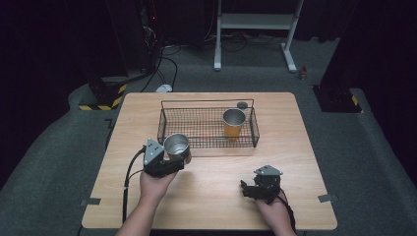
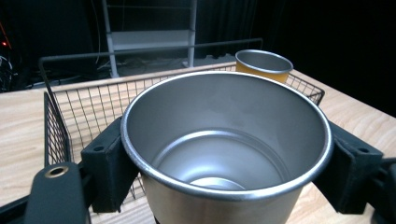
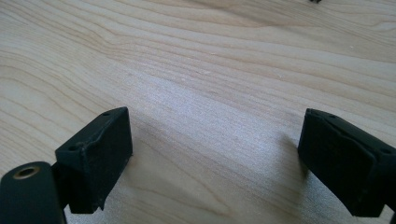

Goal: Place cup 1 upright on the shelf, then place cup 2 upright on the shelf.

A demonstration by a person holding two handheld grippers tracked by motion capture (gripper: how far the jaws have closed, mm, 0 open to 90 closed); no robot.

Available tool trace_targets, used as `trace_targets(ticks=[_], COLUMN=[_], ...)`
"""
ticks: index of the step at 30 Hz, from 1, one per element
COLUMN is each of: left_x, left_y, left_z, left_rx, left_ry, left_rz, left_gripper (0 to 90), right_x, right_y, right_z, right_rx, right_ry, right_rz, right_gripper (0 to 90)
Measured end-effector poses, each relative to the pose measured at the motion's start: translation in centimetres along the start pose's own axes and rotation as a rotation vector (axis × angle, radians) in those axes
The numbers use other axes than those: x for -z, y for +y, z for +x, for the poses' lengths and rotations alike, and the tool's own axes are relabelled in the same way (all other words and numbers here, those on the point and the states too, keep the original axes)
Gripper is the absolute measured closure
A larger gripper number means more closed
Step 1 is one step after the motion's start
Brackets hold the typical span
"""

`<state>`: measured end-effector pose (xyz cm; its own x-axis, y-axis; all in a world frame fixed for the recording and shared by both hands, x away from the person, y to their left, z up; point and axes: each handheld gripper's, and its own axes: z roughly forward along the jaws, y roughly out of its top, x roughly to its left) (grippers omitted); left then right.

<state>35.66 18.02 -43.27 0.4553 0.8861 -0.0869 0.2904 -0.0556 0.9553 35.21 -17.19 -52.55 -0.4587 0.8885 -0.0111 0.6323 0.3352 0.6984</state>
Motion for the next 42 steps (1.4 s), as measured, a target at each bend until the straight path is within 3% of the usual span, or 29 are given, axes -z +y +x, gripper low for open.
trace_targets(ticks=[9,29,42], left_x=[-0.9,-4.0,-6.4], left_y=[1.2,3.7,4.1], left_z=[0.5,1.2,1.7], left_rx=[0.018,-0.001,-0.002], left_ry=[0.010,0.030,0.048], left_rz=[-0.016,-0.033,-0.002], left_gripper=[18.9,18.9,18.9], right_x=[0.0,0.1,0.1], right_y=[0.0,0.0,-0.1], right_z=[0.0,0.0,0.0], right_rx=[0.000,0.003,0.003], right_ry=[0.000,0.001,0.001], right_rz=[0.000,0.002,0.002], right_gripper=[9.9,9.8,9.8])
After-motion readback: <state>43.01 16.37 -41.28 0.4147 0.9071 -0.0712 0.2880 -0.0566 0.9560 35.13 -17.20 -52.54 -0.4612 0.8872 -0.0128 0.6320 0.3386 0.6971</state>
